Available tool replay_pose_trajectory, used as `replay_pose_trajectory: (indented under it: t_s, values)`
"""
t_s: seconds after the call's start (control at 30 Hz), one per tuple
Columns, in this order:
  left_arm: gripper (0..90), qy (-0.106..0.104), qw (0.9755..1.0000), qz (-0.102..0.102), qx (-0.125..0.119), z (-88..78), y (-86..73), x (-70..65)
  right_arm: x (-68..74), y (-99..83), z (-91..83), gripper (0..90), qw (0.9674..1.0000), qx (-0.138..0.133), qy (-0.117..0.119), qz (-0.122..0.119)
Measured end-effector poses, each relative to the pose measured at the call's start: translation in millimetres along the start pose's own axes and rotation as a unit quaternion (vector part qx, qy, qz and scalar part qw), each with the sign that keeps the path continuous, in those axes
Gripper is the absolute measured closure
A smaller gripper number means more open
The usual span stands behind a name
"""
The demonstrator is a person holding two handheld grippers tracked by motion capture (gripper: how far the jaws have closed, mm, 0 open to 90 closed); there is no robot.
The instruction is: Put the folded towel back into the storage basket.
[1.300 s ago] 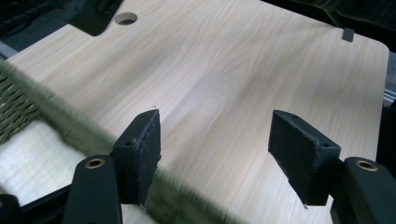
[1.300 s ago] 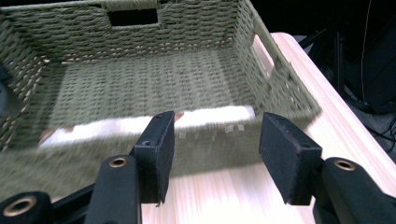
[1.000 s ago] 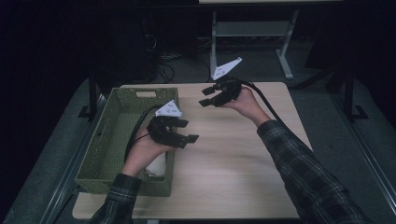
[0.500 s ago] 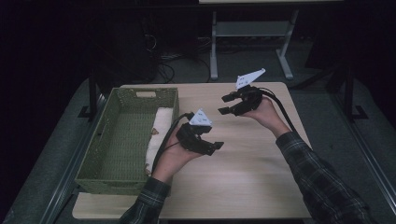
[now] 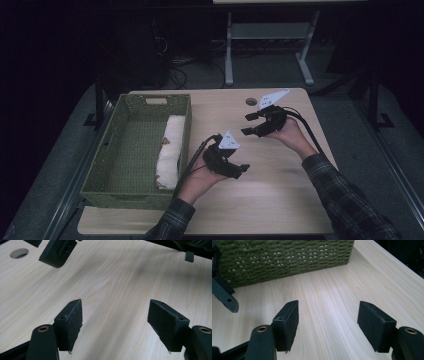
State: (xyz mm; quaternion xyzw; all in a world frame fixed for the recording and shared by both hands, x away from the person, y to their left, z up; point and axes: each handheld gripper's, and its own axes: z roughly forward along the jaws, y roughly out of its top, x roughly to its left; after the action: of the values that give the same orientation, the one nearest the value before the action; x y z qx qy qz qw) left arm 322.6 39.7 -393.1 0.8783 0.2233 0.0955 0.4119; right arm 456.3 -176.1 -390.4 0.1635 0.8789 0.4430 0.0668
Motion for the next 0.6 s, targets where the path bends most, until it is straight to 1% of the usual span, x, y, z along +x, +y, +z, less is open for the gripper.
replay_pose_trajectory:
  t_s: [0.07, 0.17, 0.2, 0.23, 0.43, 0.5, 0.53, 0.6]
  values:
    - [26.2, -0.003, 1.0, -0.004, 0.004, 3.3, -3.3, -1.1, 1.0, -6.0, 0.5, 31.9, 1.0, 0.003, 0.001, 0.007]
    - [24.2, -0.005, 1.0, -0.003, 0.008, 10.2, -8.2, -3.4, 3.0, -15.8, 0.1, 30.1, 0.9999, 0.002, -0.002, 0.017]
    - [23.3, -0.006, 0.9999, -0.004, 0.01, 12.2, -9.5, -4.5, 4.0, -19.1, 0.1, 29.0, 0.9997, 0.003, -0.003, 0.024]
    - [23.2, -0.008, 0.9999, -0.004, 0.007, 14.5, -11.6, -4.9, 4.5, -22.7, 0.2, 28.3, 0.9997, 0.003, -0.005, 0.025]
    - [19.0, -0.019, 0.9995, -0.018, 0.015, 28.0, -25.0, -3.7, 6.9, -44.1, -1.4, 24.2, 0.999, 0.007, -0.019, 0.041]
    - [17.6, -0.02, 0.9994, -0.025, 0.015, 32.0, -28.9, -3.8, 7.3, -51.1, -2.4, 22.7, 0.9986, 0.007, -0.022, 0.047]
    - [17.5, -0.019, 0.9994, -0.02, 0.019, 33.0, -30.5, -3.0, 7.4, -54.8, -2.5, 22.0, 0.9986, 0.006, -0.025, 0.047]
    - [16.0, -0.014, 0.9995, -0.019, 0.021, 35.8, -33.5, -3.4, 8.8, -61.6, -2.5, 20.2, 0.9982, 0.009, -0.032, 0.051]
